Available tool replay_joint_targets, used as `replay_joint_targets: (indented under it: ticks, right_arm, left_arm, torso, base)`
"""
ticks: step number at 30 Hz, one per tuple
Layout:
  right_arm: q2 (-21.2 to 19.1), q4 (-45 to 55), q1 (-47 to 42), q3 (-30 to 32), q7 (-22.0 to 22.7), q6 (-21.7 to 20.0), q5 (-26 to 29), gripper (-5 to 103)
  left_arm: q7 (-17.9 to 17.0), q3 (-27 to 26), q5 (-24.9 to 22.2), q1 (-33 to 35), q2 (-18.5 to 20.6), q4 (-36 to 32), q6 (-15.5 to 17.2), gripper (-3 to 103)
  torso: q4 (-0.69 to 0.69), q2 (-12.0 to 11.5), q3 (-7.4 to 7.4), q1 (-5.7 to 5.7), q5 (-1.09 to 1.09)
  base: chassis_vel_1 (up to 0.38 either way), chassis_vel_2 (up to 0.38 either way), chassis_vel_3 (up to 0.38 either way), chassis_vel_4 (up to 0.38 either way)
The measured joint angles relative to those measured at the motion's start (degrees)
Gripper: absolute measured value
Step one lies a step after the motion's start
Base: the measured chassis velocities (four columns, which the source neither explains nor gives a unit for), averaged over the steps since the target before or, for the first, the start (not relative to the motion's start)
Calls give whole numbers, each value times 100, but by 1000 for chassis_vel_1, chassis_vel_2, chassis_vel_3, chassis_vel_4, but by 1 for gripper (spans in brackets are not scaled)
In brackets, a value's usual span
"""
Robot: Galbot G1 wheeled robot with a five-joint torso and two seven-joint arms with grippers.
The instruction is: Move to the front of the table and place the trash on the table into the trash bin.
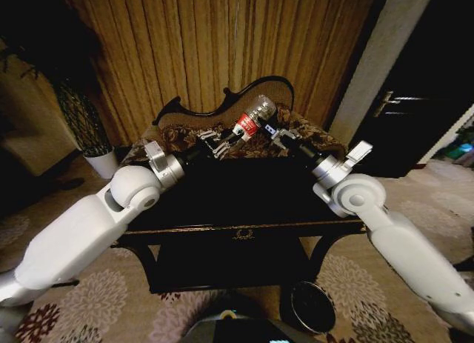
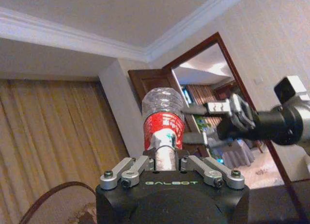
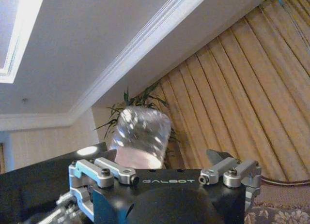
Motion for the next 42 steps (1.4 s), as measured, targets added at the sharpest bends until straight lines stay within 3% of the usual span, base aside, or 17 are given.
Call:
replay_joint_targets:
  ticks: [11, 26, 42]
  right_arm:
    - [64, 12, -64, 30, -67, -2, -37, 100]
    - [39, 99, -82, 29, -87, -3, -45, 100]
    - [39, 51, -76, 15, -96, -19, -137, 100]
  left_arm:
    - [124, -186, -57, 101, 88, 86, -18, 20]
    - [185, 321, -58, -243, -104, 193, -23, 20]
    - [281, 484, -90, -321, -111, 191, -16, 20]
  torso:
    - [1, 0, 0, 0, 0]
    - [0, 0, 0, 0, 0]
    - [1, 0, 0, 0, 0]
  base:
    - [0, 0, 0, 0]
    - [0, 0, 0, 0]
    - [0, 0, 0, 0]
